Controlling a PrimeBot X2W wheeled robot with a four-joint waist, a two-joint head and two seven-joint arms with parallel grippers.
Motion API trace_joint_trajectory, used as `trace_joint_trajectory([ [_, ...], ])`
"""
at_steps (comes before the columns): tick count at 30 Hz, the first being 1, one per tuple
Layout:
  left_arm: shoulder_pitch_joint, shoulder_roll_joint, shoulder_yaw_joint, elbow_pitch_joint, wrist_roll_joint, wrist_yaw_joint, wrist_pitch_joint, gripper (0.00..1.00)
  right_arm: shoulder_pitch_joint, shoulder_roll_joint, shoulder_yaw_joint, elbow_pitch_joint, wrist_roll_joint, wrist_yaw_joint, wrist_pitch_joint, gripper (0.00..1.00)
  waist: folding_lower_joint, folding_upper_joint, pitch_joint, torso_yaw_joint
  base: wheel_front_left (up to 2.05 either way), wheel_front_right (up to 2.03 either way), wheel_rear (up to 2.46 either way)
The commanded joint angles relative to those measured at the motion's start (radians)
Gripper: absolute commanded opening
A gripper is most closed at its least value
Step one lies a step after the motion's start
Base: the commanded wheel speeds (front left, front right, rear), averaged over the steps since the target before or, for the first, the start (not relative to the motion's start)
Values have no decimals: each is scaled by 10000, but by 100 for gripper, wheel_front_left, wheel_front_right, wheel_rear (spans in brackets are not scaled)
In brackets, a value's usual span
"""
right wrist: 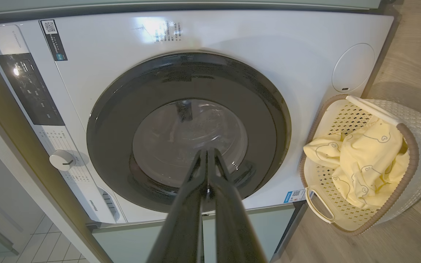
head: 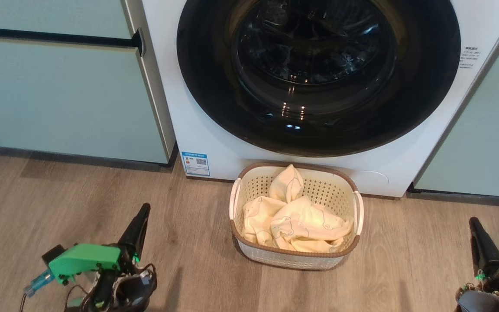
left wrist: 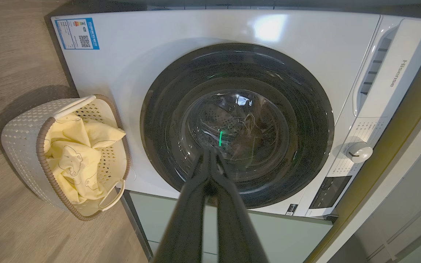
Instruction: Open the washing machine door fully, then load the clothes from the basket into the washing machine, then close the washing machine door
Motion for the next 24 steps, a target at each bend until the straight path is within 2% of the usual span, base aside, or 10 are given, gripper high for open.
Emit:
trace_joint_trajectory([
  [1, -273, 238, 297, -352, -56, -16, 60, 0, -584, -196, 161, -372, -15, -30, 56, 0, 0, -1, 0, 0, 0, 0, 0],
  [4, -273, 238, 297, -352, -56, -16, 60, 0, -584, -196, 161, -372, -15, -30, 56, 0, 0, -1, 0, 0, 0, 0, 0],
  [5, -1, 0, 0, -1, 1, 0, -1, 100, -1, 0, 1, -1, 0, 0, -1, 100, 0, -1, 0, 0, 0, 0, 0],
  [9, 259, -115, -30, 588, 5, 2, -9, 100, 319, 118, 67, 586, 1, 2, -7, 100, 0, -1, 2, 0, 0, 0, 0],
  [24, 60, -72, -236, 381, 319, 0, -450, 100, 166, 81, 355, 243, -93, -2, -449, 100, 0, -1, 40, 3, 0, 0, 0],
])
